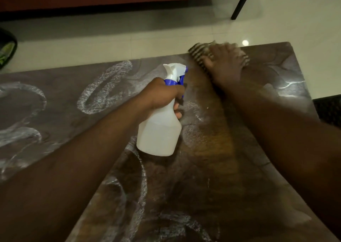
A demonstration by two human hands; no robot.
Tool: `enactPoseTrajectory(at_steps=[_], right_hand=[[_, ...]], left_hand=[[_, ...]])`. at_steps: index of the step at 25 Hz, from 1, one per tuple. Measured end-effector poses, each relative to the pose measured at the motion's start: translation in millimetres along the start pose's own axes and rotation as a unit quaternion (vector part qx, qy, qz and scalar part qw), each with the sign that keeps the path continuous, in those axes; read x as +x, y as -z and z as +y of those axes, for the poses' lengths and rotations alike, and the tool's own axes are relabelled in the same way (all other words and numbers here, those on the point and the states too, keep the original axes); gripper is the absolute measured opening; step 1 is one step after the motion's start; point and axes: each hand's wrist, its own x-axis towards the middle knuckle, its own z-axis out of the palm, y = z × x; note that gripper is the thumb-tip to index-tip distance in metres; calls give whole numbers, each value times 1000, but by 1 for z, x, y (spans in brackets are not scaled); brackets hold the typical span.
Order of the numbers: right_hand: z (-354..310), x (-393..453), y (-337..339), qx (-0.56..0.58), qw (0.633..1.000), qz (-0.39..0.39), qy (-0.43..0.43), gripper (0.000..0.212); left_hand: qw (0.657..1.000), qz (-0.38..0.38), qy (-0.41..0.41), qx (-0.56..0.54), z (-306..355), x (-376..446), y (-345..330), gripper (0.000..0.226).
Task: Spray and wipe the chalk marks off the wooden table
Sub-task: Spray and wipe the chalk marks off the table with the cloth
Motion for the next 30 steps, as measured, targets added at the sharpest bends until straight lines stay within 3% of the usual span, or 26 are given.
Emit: enactPoseTrajectory(at_steps=[3,4,7,9,11,13,14,15,17,19,22,23,25,28,29,30], right_hand=[[11,-48,-5,-31,980,-37,191,49],[28,-48,4,-42,978,-56,198,49],[29,-15,11,-31,999,-17,-1,51],[-24,-3,-6,-12,1000,-8,-23,53],[-69,-23,-18,18,992,-50,110,56],[-56,-56,-29,-11,962,-36,271,50],[-35,-61,-24,-25,954,-28,296,49],[-20,-56,-15,-25,963,-35,267,52],[-17,-28,-9,-19,994,-38,97,55],[-55,-14,-17,-29,999,-18,9,53],[-93,-65,-33,0,991,-39,126,56],[-82,-92,-33,-11,980,-48,194,55],[-47,-103,-18,-32,972,-53,227,55],[-54,-77,-15,-19,999,-27,20,53],[-74,-83,-21,-3,1000,-13,-15,51],[-92,-97,-27,8,1000,-4,3,50]], left_hand=[[1000,-1,19,-1,-6,-8,-3,10],[1000,-4,20,4,-7,-9,0,10],[1000,7,9,-15,-4,-11,13,8],[1000,14,3,-27,-6,-10,16,8],[999,23,2,-35,-15,-11,18,8],[999,22,11,-27,-20,-16,20,7],[999,22,14,-24,-21,-21,24,5],[999,22,14,-29,-21,-25,29,6],[998,23,6,-62,-23,-29,40,11],[996,26,1,-91,-30,-26,46,12],[997,37,14,-65,-45,-27,43,4],[998,38,16,-50,-46,-30,43,5],[998,31,15,-47,-44,-35,43,4],[998,27,7,-64,-44,-42,48,7],[997,30,5,-73,-47,-44,50,8],[996,30,3,-78,-52,-45,50,6]])
